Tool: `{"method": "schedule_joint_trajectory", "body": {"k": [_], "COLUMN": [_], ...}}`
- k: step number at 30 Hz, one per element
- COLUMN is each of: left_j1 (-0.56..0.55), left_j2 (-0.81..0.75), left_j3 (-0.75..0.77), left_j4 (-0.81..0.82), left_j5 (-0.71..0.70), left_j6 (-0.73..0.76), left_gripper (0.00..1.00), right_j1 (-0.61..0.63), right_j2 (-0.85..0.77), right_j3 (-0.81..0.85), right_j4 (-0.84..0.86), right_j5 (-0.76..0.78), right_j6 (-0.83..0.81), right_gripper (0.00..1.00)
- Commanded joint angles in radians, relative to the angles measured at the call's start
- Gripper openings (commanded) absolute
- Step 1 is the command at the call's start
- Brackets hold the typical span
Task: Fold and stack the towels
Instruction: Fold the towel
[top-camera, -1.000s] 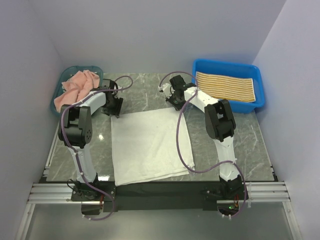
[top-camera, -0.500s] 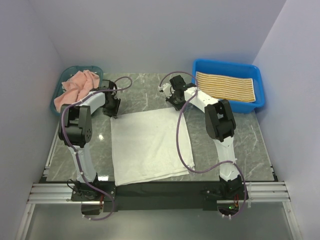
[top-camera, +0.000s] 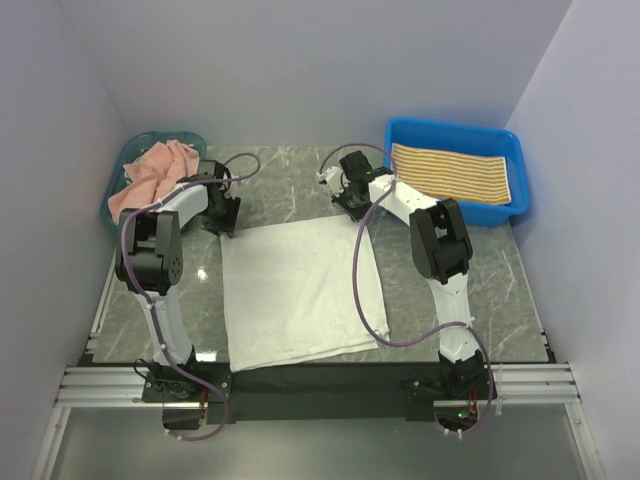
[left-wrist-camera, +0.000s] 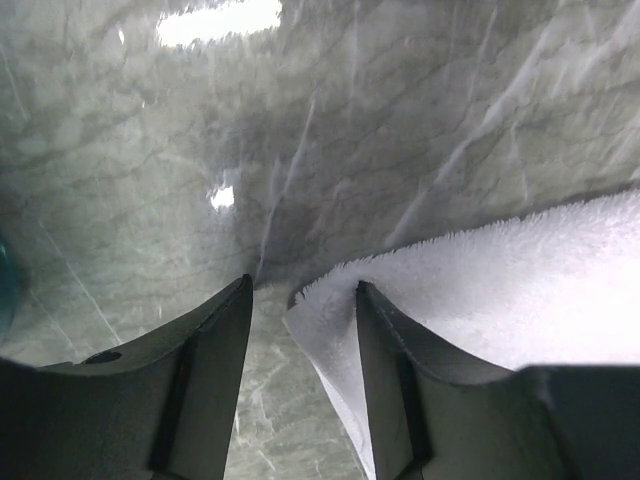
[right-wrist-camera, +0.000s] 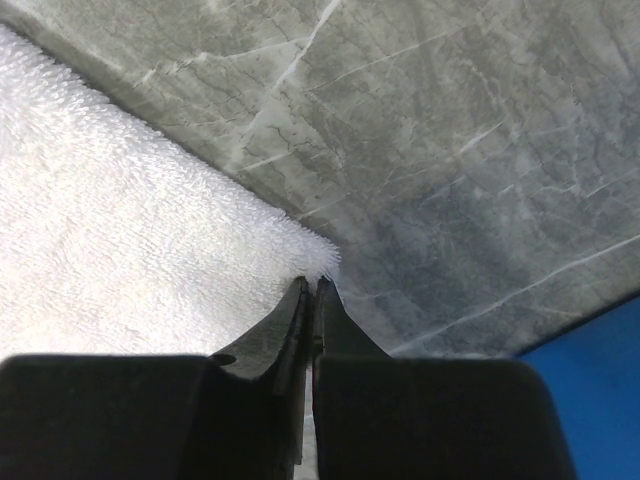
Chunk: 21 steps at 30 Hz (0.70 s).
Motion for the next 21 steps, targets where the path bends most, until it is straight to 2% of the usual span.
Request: {"method": "schedule_joint_trajectory", "body": {"k": [1, 11, 18, 21], "left_j1": [0.026, 0.029, 0.026, 0.026], "left_j2": [-0.055, -0.159, -0.101, -0.087], "left_j3": [-0.033, -0.045, -0.034, -0.041], "left_j4": [-0.028, 0.003, -0.008, -0.006], "left_j5": [-0.010, 0.070, 0.108, 0.073], "left_j6": [0.008, 0.007, 0.012, 0.008], "left_gripper": [0.52, 0.53, 0.54, 0.53], "right_j1": [-0.016, -0.016, -0.017, -0.016], "right_j2": [0.006, -0.003, -0.001, -0.003], "right_j3": [-0.033, -0.044, -0.044, -0.042], "right_j4": [-0.003, 0.011, 0.008, 0.008], "right_j5": [0.042, 0.045, 0.045, 0.045], "right_j6": [0.001, 0.003, 0.003, 0.004], "right_gripper": [0.00, 0.00, 0.00, 0.00]}}
